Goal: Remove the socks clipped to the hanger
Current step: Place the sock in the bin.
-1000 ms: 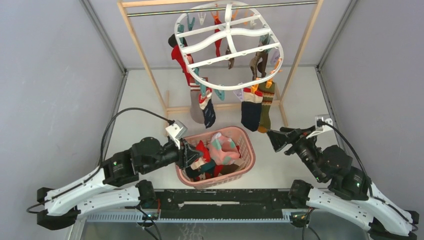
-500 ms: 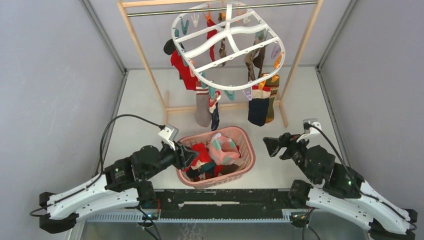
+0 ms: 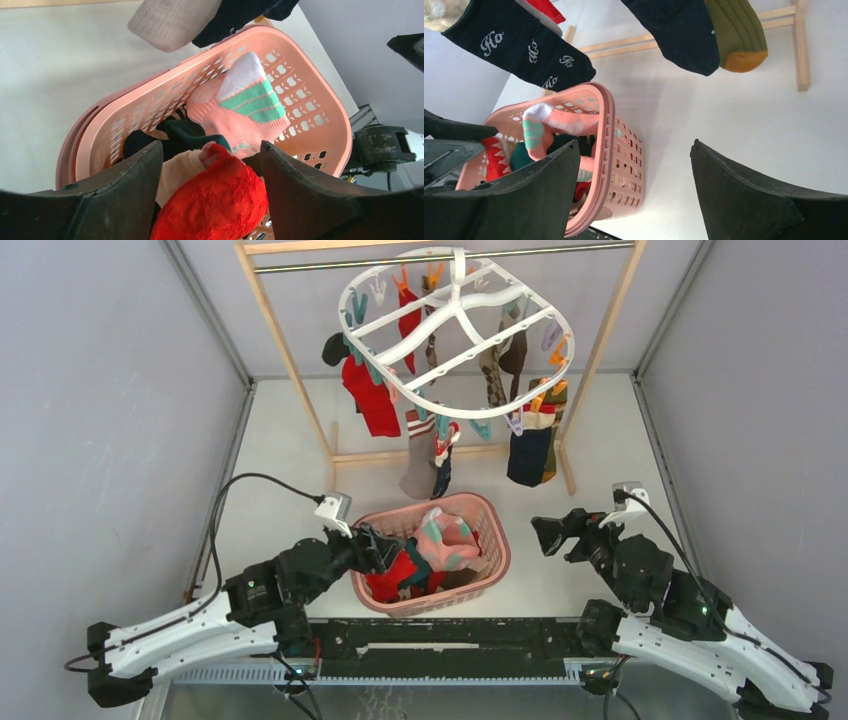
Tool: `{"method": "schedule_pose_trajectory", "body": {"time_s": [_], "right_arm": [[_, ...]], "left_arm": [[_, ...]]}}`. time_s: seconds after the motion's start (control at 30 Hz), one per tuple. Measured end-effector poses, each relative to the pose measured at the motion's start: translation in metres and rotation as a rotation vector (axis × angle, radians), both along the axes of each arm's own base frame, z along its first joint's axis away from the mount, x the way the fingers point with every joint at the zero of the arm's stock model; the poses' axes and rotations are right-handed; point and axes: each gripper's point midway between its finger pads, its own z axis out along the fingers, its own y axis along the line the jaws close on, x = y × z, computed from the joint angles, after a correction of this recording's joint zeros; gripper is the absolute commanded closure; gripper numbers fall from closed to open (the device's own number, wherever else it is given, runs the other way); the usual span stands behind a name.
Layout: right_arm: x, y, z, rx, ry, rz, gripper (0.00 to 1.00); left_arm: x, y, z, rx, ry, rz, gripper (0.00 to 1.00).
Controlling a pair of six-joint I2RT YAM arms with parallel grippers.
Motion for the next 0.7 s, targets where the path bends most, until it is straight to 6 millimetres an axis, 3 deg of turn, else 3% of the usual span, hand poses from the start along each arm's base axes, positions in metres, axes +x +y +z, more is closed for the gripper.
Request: {"method": "schedule_pose_trajectory", "body": {"time_s": [0.07,0.13,0.17,0.37,0.6,0.7], "right_arm": [[0.000,-0.003,-0.001,0.003,0.003,-0.016,0.12],[0.001,-0.006,-0.001,0.002,0.002,-0.032,0.12],[0.001,-0.007,-0.001,0.002,0.003,-0.038,0.12],[0.004,-0.013,-0.002,-0.008,-0.001,-0.070,0.12],[0.005,-0.013,-0.004,-0.007,-0.009,-0.077,0.01],[0.008,-0.010,-0.011,-0.020,-0.018,-0.073,0.00]], "left_arm": [[0.001,0.000,0.002,-0.011,-0.002,0.008,0.19],[0.002,0.000,0.003,-0.018,-0.006,0.014,0.02],[0.003,-0.001,0.005,-0.023,-0.010,0.016,0.01],[0.004,-0.002,0.009,-0.037,-0.018,0.021,0.00],[0.007,0.002,0.009,-0.028,-0.030,0.039,0.00],[0.010,0.009,0.008,-0.009,-0.042,0.065,0.00]]}}
